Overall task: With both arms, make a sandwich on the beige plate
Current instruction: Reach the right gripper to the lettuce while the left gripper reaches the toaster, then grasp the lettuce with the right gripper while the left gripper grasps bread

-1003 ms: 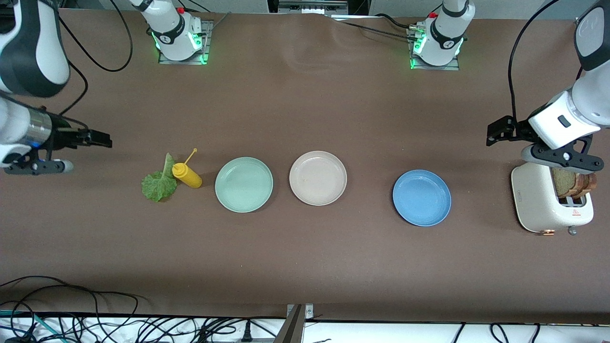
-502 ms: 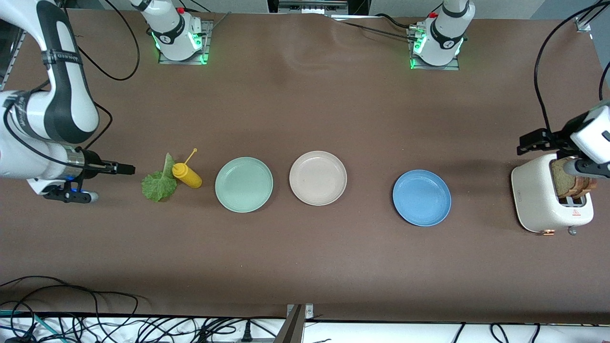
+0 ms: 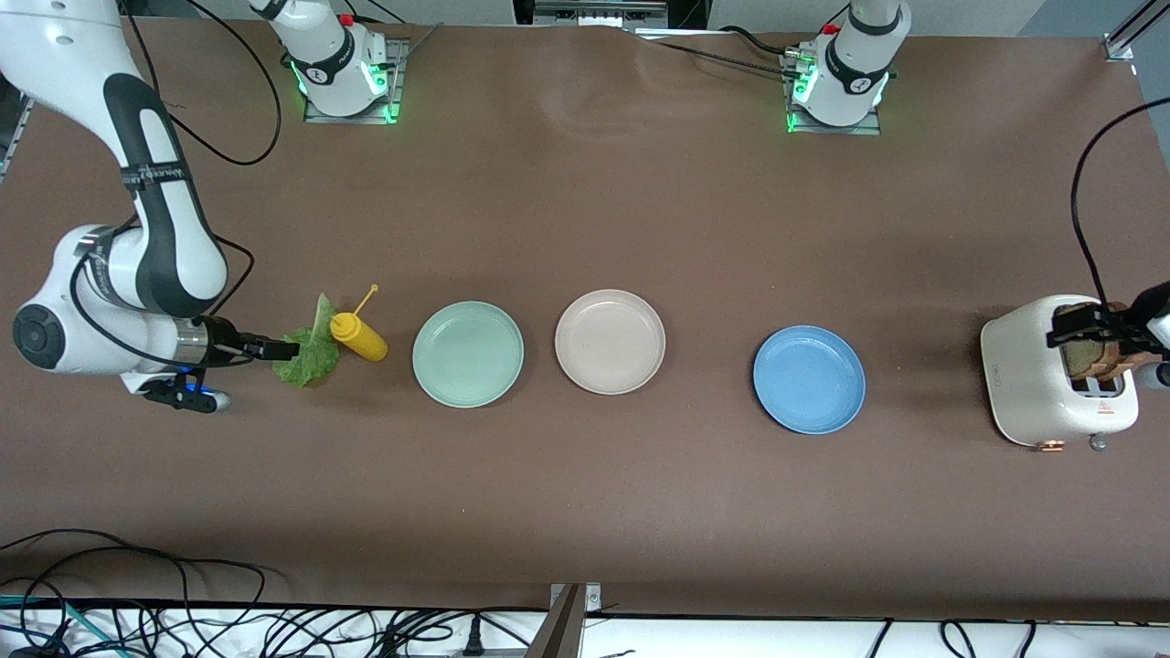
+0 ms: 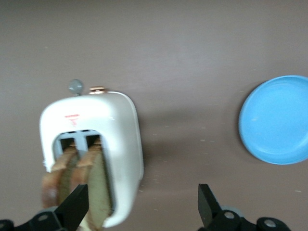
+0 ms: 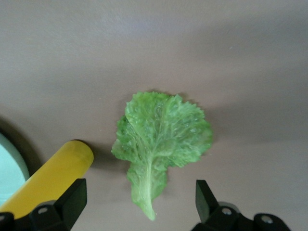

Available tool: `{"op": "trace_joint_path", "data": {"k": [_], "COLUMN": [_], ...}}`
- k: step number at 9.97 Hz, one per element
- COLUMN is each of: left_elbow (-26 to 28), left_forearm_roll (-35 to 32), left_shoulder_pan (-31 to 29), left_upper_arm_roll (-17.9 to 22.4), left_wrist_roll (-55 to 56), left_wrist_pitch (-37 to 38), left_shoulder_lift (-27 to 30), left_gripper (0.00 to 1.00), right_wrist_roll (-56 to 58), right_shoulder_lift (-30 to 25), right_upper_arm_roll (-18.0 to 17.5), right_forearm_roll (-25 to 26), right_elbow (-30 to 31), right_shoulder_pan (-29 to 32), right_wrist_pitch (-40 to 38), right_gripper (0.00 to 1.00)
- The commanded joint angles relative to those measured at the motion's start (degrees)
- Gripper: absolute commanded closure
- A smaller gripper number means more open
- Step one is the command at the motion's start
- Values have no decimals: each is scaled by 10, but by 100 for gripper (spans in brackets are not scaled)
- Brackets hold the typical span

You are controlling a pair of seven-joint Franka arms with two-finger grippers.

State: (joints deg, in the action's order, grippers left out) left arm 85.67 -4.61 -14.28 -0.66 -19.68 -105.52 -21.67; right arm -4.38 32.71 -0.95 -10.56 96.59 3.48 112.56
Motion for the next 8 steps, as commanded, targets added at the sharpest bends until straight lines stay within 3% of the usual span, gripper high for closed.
{"op": "trace_joint_path", "data": {"k": [1, 5, 7, 8], "left_elbow": [-17, 17, 28, 32], "left_forearm_roll": [-36, -28, -27, -27], "left_shoulder_pan": [-13, -44, -50, -51], "left_upper_arm_roll": [-5, -6, -6, -6], "left_wrist_roll": [-16, 11, 27, 45], "left_wrist_pitch": [-4, -3, 3, 3], "left_shoulder_lift": [-25, -36, -38, -40], "left_gripper": [0, 0, 0, 4], "right_wrist_roll": [-5, -5, -5, -7], "right_shoulder_lift": [27, 53, 62, 64], "right_upper_arm_roll": [-2, -3, -3, -3], "right_forearm_roll": [-15, -21, -49, -50], "right_elbow": [-12, -14, -15, -16], "right_shoulder_pan": [2, 2, 2, 2], "right_wrist_pitch": [2, -2, -4, -5], "right_gripper": [0, 0, 0, 0]}}
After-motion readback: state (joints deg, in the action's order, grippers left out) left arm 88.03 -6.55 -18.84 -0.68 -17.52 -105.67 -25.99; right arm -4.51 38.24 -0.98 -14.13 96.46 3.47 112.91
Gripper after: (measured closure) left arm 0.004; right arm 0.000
